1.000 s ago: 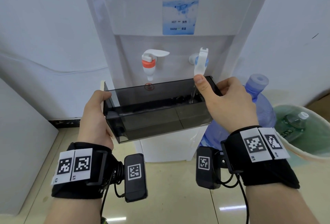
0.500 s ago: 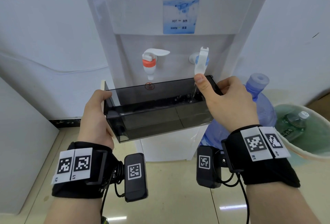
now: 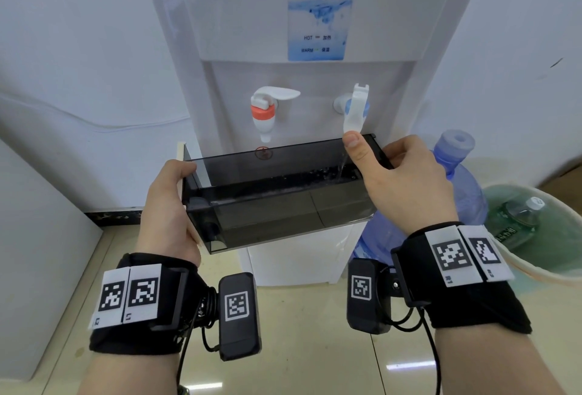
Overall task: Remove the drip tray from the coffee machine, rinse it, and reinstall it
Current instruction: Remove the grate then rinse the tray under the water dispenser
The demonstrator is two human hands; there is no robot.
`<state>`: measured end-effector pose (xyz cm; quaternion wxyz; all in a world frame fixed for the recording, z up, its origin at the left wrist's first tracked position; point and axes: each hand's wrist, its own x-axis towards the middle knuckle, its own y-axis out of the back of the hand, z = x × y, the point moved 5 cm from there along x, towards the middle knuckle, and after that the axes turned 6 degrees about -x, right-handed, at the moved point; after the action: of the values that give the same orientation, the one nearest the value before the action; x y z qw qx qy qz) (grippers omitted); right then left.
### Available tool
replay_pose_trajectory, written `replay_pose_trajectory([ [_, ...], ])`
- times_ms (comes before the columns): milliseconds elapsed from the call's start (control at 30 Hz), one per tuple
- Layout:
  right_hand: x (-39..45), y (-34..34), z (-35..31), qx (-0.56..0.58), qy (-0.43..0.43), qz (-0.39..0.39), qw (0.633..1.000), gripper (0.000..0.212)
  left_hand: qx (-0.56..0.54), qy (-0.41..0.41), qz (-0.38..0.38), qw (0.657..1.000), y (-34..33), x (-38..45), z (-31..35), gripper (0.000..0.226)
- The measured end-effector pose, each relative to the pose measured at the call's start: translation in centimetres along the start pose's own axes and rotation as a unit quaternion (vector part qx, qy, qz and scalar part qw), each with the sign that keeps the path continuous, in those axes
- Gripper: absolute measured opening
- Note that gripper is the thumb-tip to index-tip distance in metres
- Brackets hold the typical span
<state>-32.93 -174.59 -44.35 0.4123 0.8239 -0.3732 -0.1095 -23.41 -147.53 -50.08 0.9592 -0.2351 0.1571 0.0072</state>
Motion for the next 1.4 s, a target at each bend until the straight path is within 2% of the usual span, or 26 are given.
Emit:
replay_pose_trajectory([
  [800,-0.8,-0.9,-0.3,0.009,0.002,-0.009,1.000,0.075,0.001,-0.001,0.011,1.000,1.1,-0.4,0.6,0.020],
  [1100,-1.0,-0.9,-0.4,0.013,-0.005,-0.014,1.000,0.075,-0.007,-0.004,-0.002,1.000,0.9,-0.4,0.6,0.034],
  [1400,0.2,-0.2,-1.3,0.018,0.006,0.001,1.000,0.077,-0.010,-0.018,-0.004,1.000,0.1,0.4,1.4,0.030],
])
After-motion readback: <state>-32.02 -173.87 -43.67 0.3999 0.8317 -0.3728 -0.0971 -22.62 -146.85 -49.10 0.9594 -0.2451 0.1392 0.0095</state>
